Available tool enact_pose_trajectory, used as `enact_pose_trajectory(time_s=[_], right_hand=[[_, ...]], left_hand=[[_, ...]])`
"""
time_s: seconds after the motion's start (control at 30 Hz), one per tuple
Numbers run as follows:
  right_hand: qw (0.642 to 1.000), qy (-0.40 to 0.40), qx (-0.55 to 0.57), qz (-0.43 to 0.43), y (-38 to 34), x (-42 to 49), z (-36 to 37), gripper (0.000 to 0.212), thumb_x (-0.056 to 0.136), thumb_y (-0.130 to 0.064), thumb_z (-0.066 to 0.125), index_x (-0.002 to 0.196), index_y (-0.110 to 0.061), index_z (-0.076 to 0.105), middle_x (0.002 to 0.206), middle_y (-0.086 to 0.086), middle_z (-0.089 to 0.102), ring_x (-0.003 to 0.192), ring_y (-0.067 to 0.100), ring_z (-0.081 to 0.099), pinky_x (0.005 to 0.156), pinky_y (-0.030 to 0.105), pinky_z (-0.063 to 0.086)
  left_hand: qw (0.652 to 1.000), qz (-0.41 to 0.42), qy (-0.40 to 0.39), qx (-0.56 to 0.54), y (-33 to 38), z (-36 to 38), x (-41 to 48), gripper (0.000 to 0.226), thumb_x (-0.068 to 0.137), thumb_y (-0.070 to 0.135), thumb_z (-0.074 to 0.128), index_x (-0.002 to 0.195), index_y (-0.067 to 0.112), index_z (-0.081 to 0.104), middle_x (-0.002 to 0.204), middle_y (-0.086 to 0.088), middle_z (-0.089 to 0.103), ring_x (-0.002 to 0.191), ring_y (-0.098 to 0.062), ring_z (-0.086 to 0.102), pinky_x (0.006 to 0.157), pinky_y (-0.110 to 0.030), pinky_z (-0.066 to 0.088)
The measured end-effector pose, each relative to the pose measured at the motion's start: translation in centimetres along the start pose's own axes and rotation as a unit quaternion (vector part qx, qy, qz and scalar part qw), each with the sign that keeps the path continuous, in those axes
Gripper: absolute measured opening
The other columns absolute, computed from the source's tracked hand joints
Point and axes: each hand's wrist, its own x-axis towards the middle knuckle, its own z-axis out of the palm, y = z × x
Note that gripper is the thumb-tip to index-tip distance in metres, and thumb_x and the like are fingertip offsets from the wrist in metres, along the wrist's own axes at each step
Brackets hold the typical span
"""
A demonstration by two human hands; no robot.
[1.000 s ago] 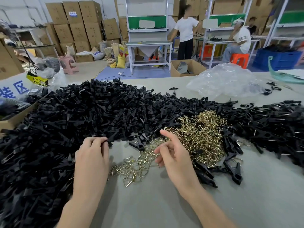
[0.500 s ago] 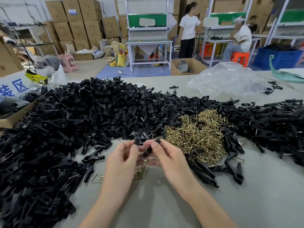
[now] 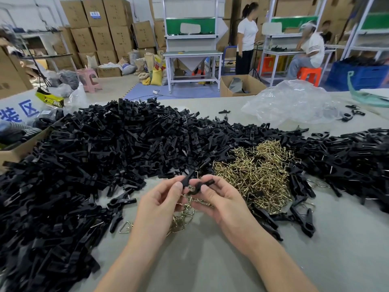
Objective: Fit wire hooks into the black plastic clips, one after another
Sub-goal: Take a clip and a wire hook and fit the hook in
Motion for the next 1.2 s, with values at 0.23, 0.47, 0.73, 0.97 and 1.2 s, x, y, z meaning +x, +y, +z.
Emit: enact_pose_trajectory(time_s=[0.23, 0.47, 0.73, 0.97, 1.2], right_hand=[[1.0, 0.007, -0.002, 0.001, 0.61, 0.28, -0.23, 0.029, 0.1, 0.006, 0.051, 0.115, -0.01, 0.068, 0.115, 0.015, 0.073, 0.11, 0.027, 0.071, 0.091, 0.032, 0.057], [1.0, -0.005, -0.021, -0.004, 0.37, 0.13, -0.15, 0.034, 0.1, 0.003, 0.054, 0.124, -0.017, 0.068, 0.114, 0.009, 0.075, 0.11, 0.023, 0.071, 0.09, 0.027, 0.057], [0.999, -0.021, -0.031, -0.012, 0.29, -0.05, 0.04, 0.034, 0.099, 0.005, 0.054, 0.122, -0.016, 0.067, 0.106, 0.003, 0.077, 0.105, 0.02, 0.072, 0.088, 0.026, 0.057], [0.998, -0.028, -0.06, -0.021, 0.51, 0.0, -0.19, 0.037, 0.099, 0.006, 0.055, 0.126, -0.016, 0.066, 0.113, 0.004, 0.075, 0.11, 0.021, 0.071, 0.09, 0.026, 0.056], [0.996, -0.023, -0.074, -0.031, 0.35, -0.01, -0.26, 0.035, 0.098, 0.003, 0.057, 0.121, -0.021, 0.068, 0.118, 0.008, 0.074, 0.113, 0.024, 0.07, 0.092, 0.028, 0.057]], left_hand=[[0.999, 0.01, 0.007, 0.037, -0.49, 0.02, 0.05, 0.013, 0.098, 0.014, 0.061, 0.105, 0.02, 0.069, 0.091, 0.004, 0.078, 0.082, -0.011, 0.073, 0.063, -0.015, 0.053], [0.996, 0.018, 0.025, 0.087, -0.73, 0.21, -0.05, 0.006, 0.095, 0.022, 0.066, 0.095, 0.023, 0.071, 0.079, 0.012, 0.075, 0.066, -0.004, 0.066, 0.06, -0.012, 0.049], [0.996, 0.026, 0.031, 0.077, -0.49, 0.42, -0.33, 0.006, 0.094, 0.02, 0.066, 0.096, 0.022, 0.072, 0.086, 0.012, 0.076, 0.077, -0.003, 0.069, 0.068, -0.009, 0.048], [0.997, 0.025, 0.018, 0.072, -0.51, 0.43, -0.41, 0.006, 0.094, 0.019, 0.066, 0.094, 0.021, 0.072, 0.078, 0.012, 0.076, 0.066, 0.001, 0.066, 0.062, -0.009, 0.047], [0.986, 0.068, 0.002, 0.15, -0.65, 0.4, -0.64, 0.011, 0.093, 0.021, 0.068, 0.099, 0.03, 0.07, 0.091, 0.011, 0.073, 0.078, 0.001, 0.067, 0.067, -0.012, 0.048]])
